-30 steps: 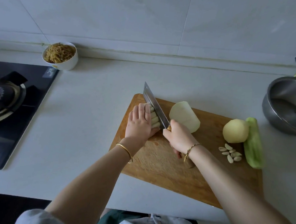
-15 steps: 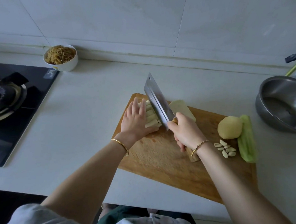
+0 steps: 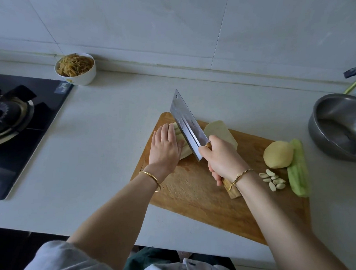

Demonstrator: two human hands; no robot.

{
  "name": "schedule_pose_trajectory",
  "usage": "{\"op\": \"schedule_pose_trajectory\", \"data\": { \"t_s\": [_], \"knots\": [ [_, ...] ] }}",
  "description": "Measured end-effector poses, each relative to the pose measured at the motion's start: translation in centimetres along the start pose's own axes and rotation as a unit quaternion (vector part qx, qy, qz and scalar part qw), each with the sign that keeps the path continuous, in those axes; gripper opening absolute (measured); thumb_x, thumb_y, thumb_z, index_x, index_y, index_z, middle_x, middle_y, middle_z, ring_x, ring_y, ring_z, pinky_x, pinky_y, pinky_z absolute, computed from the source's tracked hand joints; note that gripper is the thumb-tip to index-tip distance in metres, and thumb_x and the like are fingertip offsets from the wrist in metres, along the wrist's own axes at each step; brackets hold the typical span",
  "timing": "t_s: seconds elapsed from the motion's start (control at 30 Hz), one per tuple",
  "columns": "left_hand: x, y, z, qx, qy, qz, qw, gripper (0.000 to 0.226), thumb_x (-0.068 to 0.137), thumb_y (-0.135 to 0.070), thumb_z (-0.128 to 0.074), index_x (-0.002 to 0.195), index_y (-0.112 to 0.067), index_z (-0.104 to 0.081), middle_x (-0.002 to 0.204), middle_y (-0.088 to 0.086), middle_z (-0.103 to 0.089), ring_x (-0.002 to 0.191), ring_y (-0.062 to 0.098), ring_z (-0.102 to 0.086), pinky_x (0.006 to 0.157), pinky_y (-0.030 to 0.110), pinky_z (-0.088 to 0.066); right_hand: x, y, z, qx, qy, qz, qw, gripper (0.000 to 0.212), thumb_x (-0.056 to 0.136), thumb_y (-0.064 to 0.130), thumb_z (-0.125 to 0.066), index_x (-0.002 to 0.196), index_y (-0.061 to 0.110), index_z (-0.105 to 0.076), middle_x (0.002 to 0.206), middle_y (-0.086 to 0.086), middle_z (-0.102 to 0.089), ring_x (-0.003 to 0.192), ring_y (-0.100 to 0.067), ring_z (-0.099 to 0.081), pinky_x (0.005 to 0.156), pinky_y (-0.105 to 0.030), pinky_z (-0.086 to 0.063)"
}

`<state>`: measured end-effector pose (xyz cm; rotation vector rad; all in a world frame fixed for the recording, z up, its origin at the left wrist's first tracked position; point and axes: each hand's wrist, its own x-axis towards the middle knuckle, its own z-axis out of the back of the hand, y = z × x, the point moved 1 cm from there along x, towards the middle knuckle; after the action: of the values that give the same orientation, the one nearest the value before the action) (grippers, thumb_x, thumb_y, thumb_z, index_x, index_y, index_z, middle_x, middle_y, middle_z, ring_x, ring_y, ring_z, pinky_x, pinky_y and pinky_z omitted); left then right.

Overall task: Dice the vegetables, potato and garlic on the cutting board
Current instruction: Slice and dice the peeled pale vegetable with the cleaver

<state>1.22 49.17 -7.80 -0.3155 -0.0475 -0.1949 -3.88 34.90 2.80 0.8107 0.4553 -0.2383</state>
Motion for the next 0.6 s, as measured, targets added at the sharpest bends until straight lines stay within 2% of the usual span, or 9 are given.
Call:
{"op": "schedule_pose_trajectory", "data": {
  "t_s": [0.07,0.17,0.27,0.43,0.6],
  "knots": [
    [-0.1,-0.1,-0.1,-0.005,-0.016,-0.001,1.0,0.053,0.098,-0.03,-0.046,0.139,0.002,-0.038,0.14,0.021,-0.043,0.131,0.039,-0.038,0.113,0.048,-0.029,0.0,0.4,0.0,-0.018,0.007,-0.003,1.0,0.012,0.097,0.02,-0.035,0.098,0.008,-0.035,0.064,-0.01,-0.049,0.033,-0.016,-0.042,0.034,-0.026,-0.044],
    [-0.3,-0.1,-0.5,-0.006,-0.035,-0.004,0.999,0.051,0.093,-0.029,-0.048,0.131,0.005,-0.046,0.13,0.023,-0.052,0.121,0.042,-0.049,0.105,0.052,-0.04,0.4,1.6,0.2,-0.03,0.02,-0.004,0.999,0.013,0.098,0.02,-0.034,0.103,0.009,-0.038,0.065,-0.01,-0.049,0.035,-0.016,-0.044,0.035,-0.025,-0.044],
    [-0.4,-0.1,-0.4,-0.006,-0.032,-0.006,0.999,0.051,0.095,-0.029,-0.049,0.134,0.003,-0.043,0.133,0.022,-0.049,0.124,0.041,-0.046,0.108,0.051,-0.037,0.6,2.4,0.8,-0.029,0.04,-0.018,0.999,0.012,0.098,0.019,-0.033,0.105,0.01,-0.039,0.065,-0.009,-0.047,0.037,-0.016,-0.043,0.037,-0.026,-0.045],
    [-0.3,0.0,-0.8,-0.01,-0.035,-0.009,0.999,0.052,0.095,-0.035,-0.032,0.132,0.001,-0.039,0.129,0.022,-0.052,0.12,0.041,-0.05,0.104,0.051,-0.041,0.5,2.6,1.3,-0.033,0.07,-0.035,0.996,0.012,0.098,0.018,-0.033,0.107,0.011,-0.037,0.064,-0.008,-0.044,0.039,-0.016,-0.041,0.036,-0.024,-0.043],
    [-0.1,0.2,-1.1,-0.015,-0.035,-0.013,0.999,0.054,0.095,-0.037,-0.034,0.132,0.001,-0.041,0.131,0.022,-0.051,0.121,0.041,-0.049,0.104,0.05,-0.039,2.3,2.2,0.0,-0.024,0.087,-0.047,0.995,0.015,0.098,0.019,-0.034,0.112,0.013,-0.035,0.065,-0.009,-0.045,0.041,-0.017,-0.044,0.038,-0.026,-0.045]
  ]
}}
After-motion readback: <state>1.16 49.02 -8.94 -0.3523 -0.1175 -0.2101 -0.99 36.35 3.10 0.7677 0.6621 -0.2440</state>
